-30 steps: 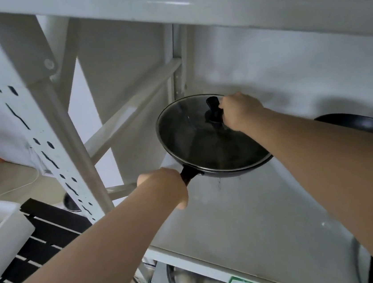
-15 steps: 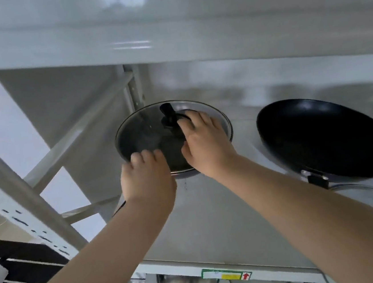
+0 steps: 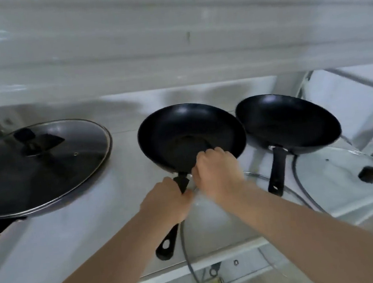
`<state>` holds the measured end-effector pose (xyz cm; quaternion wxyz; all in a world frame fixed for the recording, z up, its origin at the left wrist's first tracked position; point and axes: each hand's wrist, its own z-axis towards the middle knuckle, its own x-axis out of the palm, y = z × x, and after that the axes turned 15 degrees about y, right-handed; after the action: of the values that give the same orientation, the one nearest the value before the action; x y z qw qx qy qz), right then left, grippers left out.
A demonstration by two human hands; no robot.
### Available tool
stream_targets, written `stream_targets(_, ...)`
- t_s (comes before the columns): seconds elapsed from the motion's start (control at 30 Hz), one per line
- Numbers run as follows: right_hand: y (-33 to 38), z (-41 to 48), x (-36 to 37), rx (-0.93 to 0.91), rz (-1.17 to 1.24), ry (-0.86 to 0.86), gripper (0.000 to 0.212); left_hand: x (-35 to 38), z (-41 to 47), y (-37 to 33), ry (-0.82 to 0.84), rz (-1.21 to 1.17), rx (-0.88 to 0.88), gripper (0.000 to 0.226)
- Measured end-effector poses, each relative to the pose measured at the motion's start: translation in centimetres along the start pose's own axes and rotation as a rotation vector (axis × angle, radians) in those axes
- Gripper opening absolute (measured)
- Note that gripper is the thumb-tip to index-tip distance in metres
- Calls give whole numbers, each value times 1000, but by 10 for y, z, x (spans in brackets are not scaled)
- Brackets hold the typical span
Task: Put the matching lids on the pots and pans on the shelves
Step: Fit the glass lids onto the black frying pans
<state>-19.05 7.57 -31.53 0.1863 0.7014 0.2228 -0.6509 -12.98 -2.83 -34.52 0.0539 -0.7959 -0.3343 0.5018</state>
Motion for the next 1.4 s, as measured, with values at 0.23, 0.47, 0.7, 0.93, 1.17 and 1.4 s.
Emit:
stream_targets(0.23, -47, -36, 39, 97, -347, 400, 19, 25, 0, -14, -189, 113, -74, 22)
stream_targets(0.47, -57, -53, 69, 242, -324, 579, 34, 21, 6, -17, -134, 74, -101, 18)
stream_targets(0.7, -59, -67, 78, 305, -61, 368, 30, 7, 2, 4, -110, 140, -132, 25)
stream_targets(0.93, -36, -71, 77, 196, -7, 194, 42, 1, 0, 11, -146, 187, -161, 27)
stream_targets(1.17, -21, -95, 78, 69, 34, -11, 46, -12, 8, 21, -152, 218, -187, 31)
stream_targets(1.4, -26, -112, 46, 102, 54, -78, 48, -35, 17, 42, -178, 323, -173, 28)
